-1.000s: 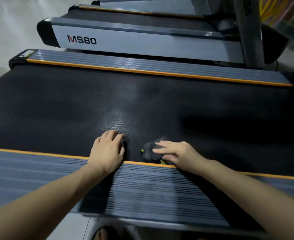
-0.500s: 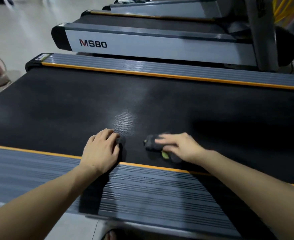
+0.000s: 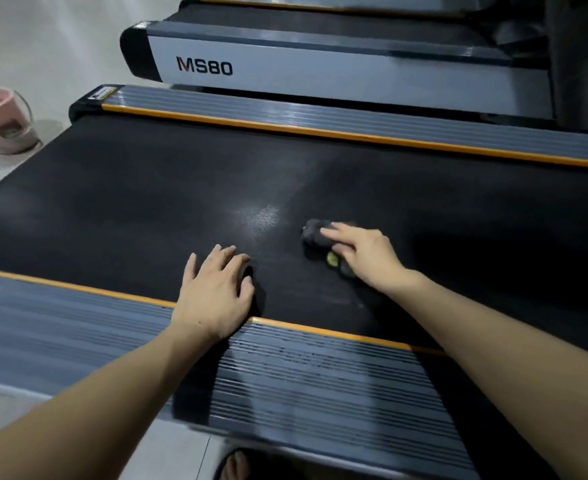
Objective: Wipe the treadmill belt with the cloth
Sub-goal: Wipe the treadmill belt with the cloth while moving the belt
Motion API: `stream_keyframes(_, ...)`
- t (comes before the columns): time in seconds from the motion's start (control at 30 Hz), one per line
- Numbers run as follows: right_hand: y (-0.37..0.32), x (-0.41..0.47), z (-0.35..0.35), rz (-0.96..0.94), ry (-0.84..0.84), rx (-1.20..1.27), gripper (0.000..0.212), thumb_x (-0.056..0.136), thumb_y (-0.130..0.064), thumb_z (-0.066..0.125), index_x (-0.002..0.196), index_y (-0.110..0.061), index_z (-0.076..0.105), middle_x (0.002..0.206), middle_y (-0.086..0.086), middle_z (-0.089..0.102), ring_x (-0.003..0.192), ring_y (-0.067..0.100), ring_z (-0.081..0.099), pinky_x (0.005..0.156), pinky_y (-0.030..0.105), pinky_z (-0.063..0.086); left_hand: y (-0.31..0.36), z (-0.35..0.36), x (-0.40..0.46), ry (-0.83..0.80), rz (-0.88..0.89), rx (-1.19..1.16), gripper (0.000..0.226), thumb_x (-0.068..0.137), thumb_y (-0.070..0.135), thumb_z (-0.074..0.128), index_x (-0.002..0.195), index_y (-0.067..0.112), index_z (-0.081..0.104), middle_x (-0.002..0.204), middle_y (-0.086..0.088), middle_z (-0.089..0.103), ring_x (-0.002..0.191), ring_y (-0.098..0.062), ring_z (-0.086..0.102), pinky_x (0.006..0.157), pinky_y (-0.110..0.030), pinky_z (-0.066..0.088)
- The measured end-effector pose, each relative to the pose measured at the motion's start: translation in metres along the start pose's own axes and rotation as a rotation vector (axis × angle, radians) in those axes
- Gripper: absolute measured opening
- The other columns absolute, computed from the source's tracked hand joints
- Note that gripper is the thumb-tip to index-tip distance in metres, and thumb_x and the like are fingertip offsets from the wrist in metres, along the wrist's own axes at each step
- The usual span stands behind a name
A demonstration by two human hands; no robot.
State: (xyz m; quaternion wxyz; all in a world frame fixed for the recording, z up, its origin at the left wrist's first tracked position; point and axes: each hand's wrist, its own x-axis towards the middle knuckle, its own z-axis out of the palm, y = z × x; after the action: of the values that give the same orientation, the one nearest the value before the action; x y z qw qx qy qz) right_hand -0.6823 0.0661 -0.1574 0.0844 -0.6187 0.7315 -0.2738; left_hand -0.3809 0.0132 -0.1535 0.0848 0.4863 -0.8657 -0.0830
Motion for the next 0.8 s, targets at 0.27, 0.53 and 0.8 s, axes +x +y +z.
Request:
stream_keyframes(0.27,-0.016,-0.055,0.000,-0.481,-0.265,0.064,0.037,0.094,-0.018,0.065,0.130,-0.029,0.064,0.140,-0.003,0.058,0.133,0.011,0.051,0.112,0.028,0.039,0.002,-0.003,0.000,0.064,-0.108,-0.023,0.054,0.094,0.049,0.025,0.137,0.030,0.052,0.155,0.006,0.043,0.151,-0.014,0.023,0.124,-0.050,0.008)
stream_keyframes(0.53,-0.023,0.044,0.024,0.006,0.009,-0.032,0.035,0.093,-0.024,0.066,0.124,-0.041,0.066,0.139,-0.010,0.058,0.129,0.013,0.054,0.109,0.036,0.042,-0.004,-0.003,0.006,0.010,-0.065,-0.047,0.042,0.101,0.038,0.036,0.141,0.032,0.047,0.160,0.005,0.034,0.154,-0.015,0.014,0.125,-0.045,0.008)
stream_keyframes(0.8,-0.043,-0.043,0.018,-0.505,-0.320,0.119,0.037,0.096,-0.022,0.062,0.130,-0.034,0.063,0.142,-0.010,0.056,0.136,0.005,0.045,0.114,0.024,0.034,-0.044,-0.021,0.005,-0.020,-0.092,0.042,0.051,0.098,0.047,0.022,0.141,0.035,0.046,0.162,0.009,0.030,0.154,-0.013,0.013,0.125,-0.047,0.006)
